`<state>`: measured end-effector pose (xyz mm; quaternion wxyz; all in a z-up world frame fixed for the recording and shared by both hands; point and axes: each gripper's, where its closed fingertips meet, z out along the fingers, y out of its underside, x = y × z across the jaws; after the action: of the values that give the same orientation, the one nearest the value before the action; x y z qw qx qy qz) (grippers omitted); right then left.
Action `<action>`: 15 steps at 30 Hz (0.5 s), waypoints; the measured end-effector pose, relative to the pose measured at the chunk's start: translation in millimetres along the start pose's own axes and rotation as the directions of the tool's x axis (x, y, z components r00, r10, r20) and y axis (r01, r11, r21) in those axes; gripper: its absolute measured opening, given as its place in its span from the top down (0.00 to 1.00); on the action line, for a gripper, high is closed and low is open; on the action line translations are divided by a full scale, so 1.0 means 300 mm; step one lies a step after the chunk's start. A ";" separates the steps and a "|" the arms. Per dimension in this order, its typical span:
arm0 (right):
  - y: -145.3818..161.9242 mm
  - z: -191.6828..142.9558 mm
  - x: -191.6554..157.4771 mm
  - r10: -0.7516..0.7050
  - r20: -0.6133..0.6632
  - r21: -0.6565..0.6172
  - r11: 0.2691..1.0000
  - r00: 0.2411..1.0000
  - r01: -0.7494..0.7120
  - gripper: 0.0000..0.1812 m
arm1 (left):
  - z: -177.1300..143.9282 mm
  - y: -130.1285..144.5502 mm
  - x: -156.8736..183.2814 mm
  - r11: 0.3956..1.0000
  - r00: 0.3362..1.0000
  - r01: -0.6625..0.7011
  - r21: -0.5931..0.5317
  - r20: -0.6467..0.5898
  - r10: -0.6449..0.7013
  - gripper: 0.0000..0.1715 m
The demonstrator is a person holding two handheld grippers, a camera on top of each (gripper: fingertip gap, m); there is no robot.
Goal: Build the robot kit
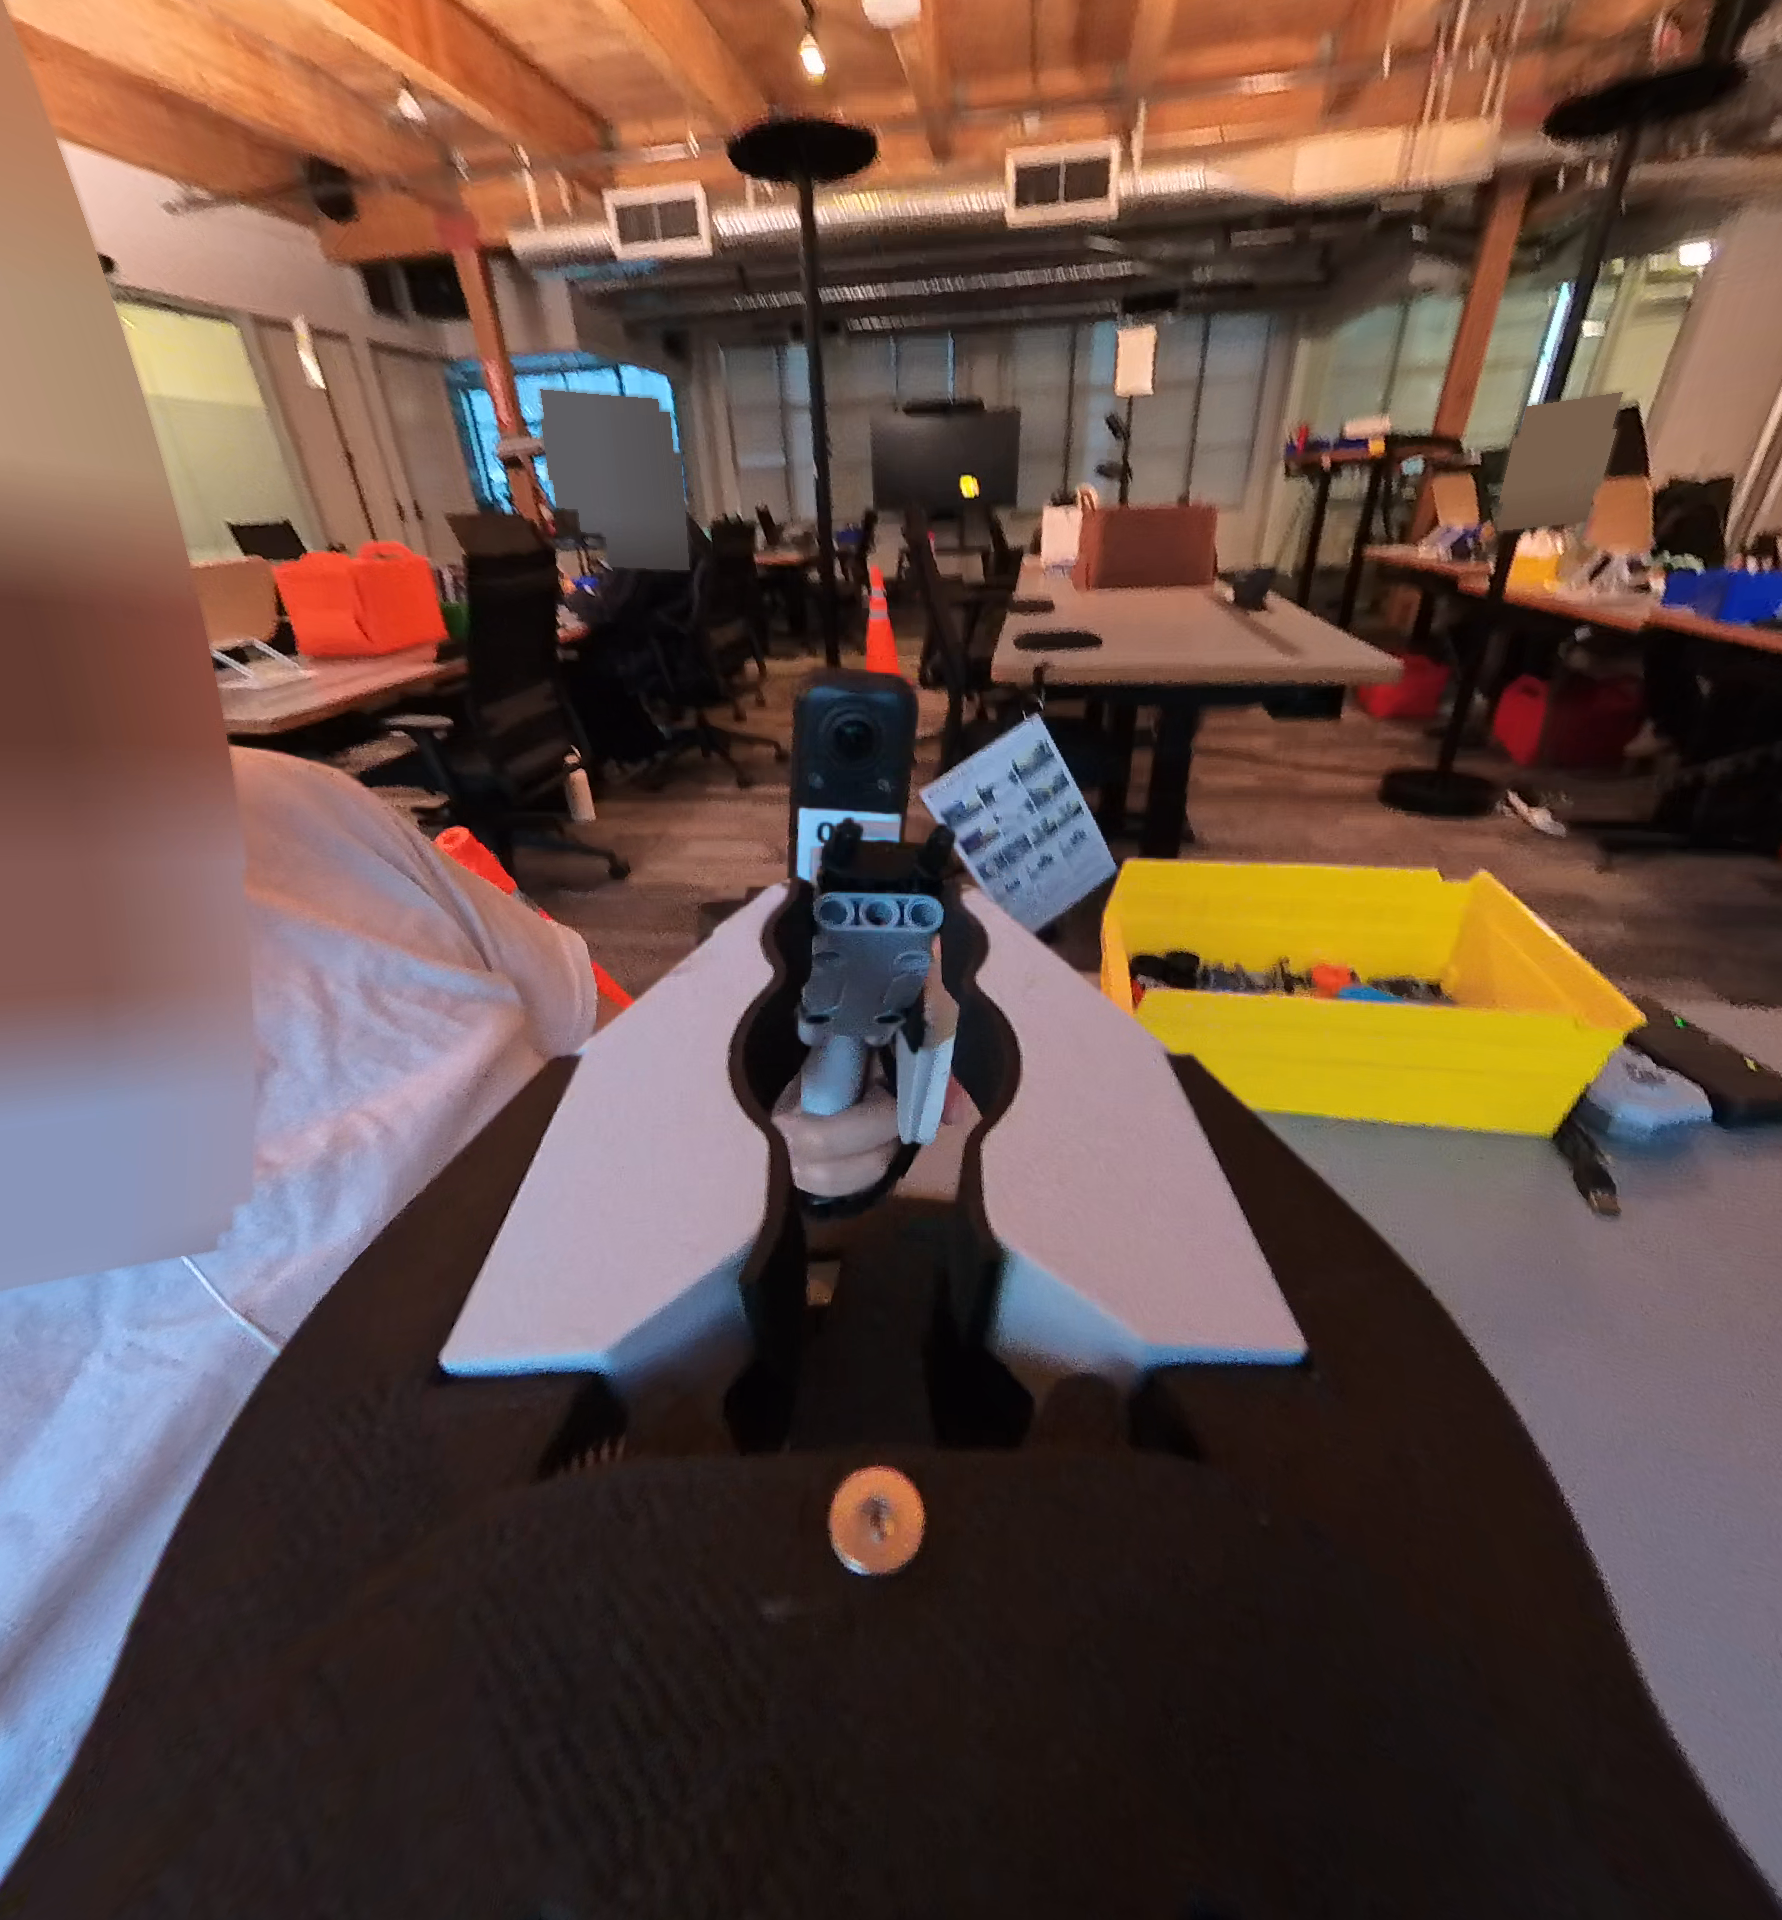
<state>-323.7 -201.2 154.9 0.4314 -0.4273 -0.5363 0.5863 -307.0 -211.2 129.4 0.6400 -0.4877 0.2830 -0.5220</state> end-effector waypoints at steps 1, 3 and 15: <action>0.002 0.003 0.002 0.009 -0.013 -0.023 1.000 1.000 -0.010 0.87 | 0.001 0.005 -0.002 1.000 1.000 0.008 -0.004 -0.006 -0.008 0.86; 0.006 0.005 0.008 0.016 -0.035 -0.051 0.999 0.999 -0.017 0.87 | 0.001 0.008 -0.008 0.998 0.997 0.068 0.000 -0.020 -0.068 0.86; 0.036 -0.003 0.006 0.061 -0.046 -0.102 0.993 0.997 -0.066 0.87 | 0.020 0.063 -0.008 0.991 0.992 0.122 -0.062 -0.033 -0.124 0.86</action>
<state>-324.0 -199.8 144.0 0.4011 -0.4783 -0.5427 0.5619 -295.1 -207.2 113.9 0.5863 -0.5136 0.2796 -0.5606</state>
